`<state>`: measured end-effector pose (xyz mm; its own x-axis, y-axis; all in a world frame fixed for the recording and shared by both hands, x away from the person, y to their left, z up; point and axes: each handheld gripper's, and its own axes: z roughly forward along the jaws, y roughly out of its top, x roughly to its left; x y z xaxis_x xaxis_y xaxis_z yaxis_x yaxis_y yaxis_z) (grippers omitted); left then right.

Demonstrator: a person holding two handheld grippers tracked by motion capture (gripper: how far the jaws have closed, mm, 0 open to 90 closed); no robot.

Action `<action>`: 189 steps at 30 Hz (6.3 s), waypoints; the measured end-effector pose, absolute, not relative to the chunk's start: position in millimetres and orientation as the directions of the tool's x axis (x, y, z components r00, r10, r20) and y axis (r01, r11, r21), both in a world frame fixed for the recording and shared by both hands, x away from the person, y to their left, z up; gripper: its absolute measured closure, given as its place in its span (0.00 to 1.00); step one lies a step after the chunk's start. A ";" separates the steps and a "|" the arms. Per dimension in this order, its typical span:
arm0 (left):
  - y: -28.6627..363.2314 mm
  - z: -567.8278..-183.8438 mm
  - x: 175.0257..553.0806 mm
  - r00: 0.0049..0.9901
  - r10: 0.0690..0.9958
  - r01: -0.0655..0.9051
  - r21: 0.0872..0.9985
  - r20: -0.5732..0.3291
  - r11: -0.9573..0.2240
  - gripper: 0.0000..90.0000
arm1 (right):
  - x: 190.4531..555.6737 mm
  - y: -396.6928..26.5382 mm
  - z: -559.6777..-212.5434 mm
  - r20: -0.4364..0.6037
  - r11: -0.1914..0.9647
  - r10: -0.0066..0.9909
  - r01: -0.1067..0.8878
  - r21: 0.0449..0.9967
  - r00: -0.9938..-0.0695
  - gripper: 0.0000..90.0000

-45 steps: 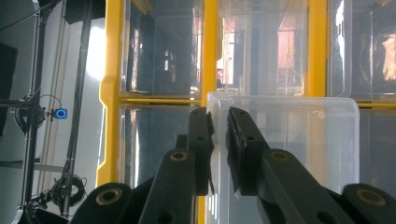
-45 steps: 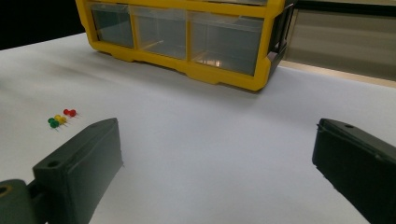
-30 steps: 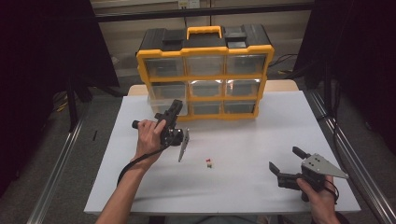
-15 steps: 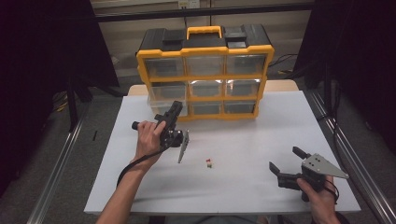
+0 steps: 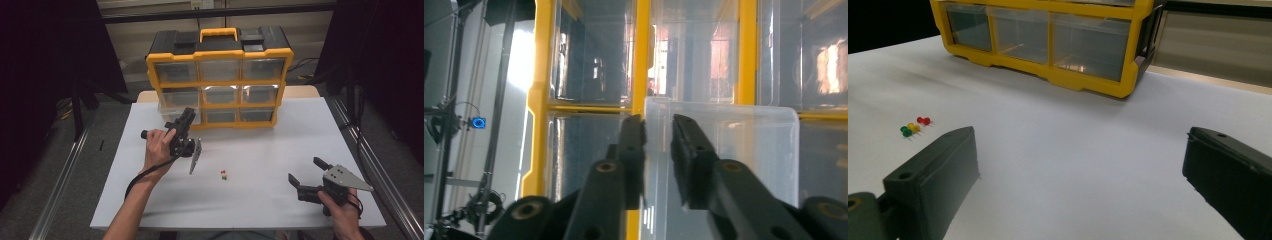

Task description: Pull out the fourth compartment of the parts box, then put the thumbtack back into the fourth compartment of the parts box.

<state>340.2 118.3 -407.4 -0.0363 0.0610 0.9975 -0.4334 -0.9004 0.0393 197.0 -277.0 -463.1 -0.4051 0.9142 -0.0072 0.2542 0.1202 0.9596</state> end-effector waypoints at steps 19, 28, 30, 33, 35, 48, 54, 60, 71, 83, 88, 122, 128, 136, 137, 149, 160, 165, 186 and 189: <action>123.3 -392.4 340.4 0.203 0.448 -0.376 0.491 0.871 -0.785 0.17 | 197.2 -276.9 -463.2 -0.008 0.121 0.914 0.254 0.959 -0.406 0.02; 131.8 -392.0 328.9 0.277 0.622 -0.267 0.680 0.733 -0.683 0.09 | 197.6 -276.5 -463.4 -0.009 0.122 0.915 0.255 0.959 -0.403 0.02; 134.4 -391.2 325.5 0.308 0.654 -0.246 0.722 0.691 -0.647 0.09 | 197.4 -276.7 -463.2 -0.011 0.124 0.915 0.255 0.959 -0.404 0.02; 138.5 -391.6 321.3 0.358 0.704 -0.210 0.788 0.613 -0.579 0.08 | 197.2 -276.7 -463.2 -0.011 0.124 0.915 0.255 0.959 -0.403 0.02; 140.9 -393.6 320.4 0.394 0.737 -0.150 0.829 0.550 -0.538 0.08 | 197.4 -276.7 -463.2 -0.010 0.123 0.914 0.254 0.959 -0.405 0.02; 170.8 -425.7 325.1 0.567 0.804 0.093 0.956 0.181 -0.280 0.05 | 197.7 -276.2 -463.5 -0.010 0.121 0.917 0.254 0.960 -0.400 0.02; 182.4 -441.6 331.4 0.564 0.825 0.194 0.967 0.028 -0.166 0.04 | 197.5 -275.9 -463.6 -0.008 0.120 0.915 0.255 0.959 -0.404 0.01; 196.4 -445.7 320.9 0.554 0.832 0.200 0.968 0.017 -0.152 0.04 | 197.9 -276.8 -463.6 -0.011 0.120 0.917 0.249 0.961 -0.398 0.01; 227.6 -456.4 293.1 0.539 0.841 0.239 0.967 -0.053 -0.092 0.05 | 199.6 -276.7 -463.3 -0.003 0.107 0.924 0.253 0.962 -0.382 0.01; 253.0 -460.8 266.3 0.527 0.845 0.244 0.968 -0.086 -0.054 0.04 | 199.1 -278.5 -463.4 0.001 0.100 0.927 0.249 0.963 -0.374 0.01; 255.5 -460.5 266.2 0.525 0.846 0.242 0.969 -0.089 -0.049 0.03 | 199.0 -278.9 -463.2 0.002 0.098 0.927 0.247 0.964 -0.376 0.01; 222.9 -451.1 293.5 0.757 0.634 0.371 0.902 -0.155 -0.222 0.05 | 197.7 -277.1 -463.2 -0.005 0.109 0.920 0.245 0.963 -0.393 0.01; 210.9 -449.4 297.7 0.808 0.571 0.341 0.906 -0.147 -0.250 0.03 | 198.5 -275.9 -463.3 -0.005 0.112 0.917 0.246 0.963 -0.398 0.01; 189.7 -444.9 304.6 0.850 0.514 0.309 0.901 -0.118 -0.304 0.06 | 198.8 -276.4 -463.7 -0.006 0.114 0.918 0.247 0.962 -0.398 0.01; 186.7 -445.2 306.8 0.851 0.512 0.312 0.899 -0.120 -0.307 0.06 | 198.7 -276.2 -463.7 -0.006 0.114 0.917 0.247 0.962 -0.398 0.01; 151.2 -454.2 328.5 0.888 0.438 0.324 0.865 -0.138 -0.384 0.06 | 198.8 -276.2 -463.7 -0.009 0.118 0.915 0.246 0.962 -0.403 0.01; 130.1 -457.4 341.0 0.922 0.357 0.318 0.825 -0.152 -0.467 0.08 | 199.0 -275.4 -463.9 -0.007 0.116 0.916 0.247 0.962 -0.402 0.02; 123.2 -454.6 347.0 0.928 0.336 0.321 0.803 -0.161 -0.502 0.08 | 199.2 -275.7 -463.9 -0.008 0.118 0.915 0.248 0.962 -0.403 0.02; 85.9 -451.0 361.0 0.969 0.228 0.236 0.637 -0.095 -0.734 0.19 | 199.4 -275.5 -464.3 -0.011 0.126 0.910 0.250 0.960 -0.414 0.02; 83.5 -448.2 365.4 0.975 0.198 0.215 0.602 -0.096 -0.769 0.25 | 199.4 -275.3 -464.3 -0.012 0.127 0.910 0.251 0.960 -0.415 0.02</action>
<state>365.4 83.5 -448.2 0.9755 0.1983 -0.0956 0.2153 -0.7686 0.6024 199.4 -275.3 -464.3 -0.4150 0.9098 -0.0115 0.2507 0.1266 0.9598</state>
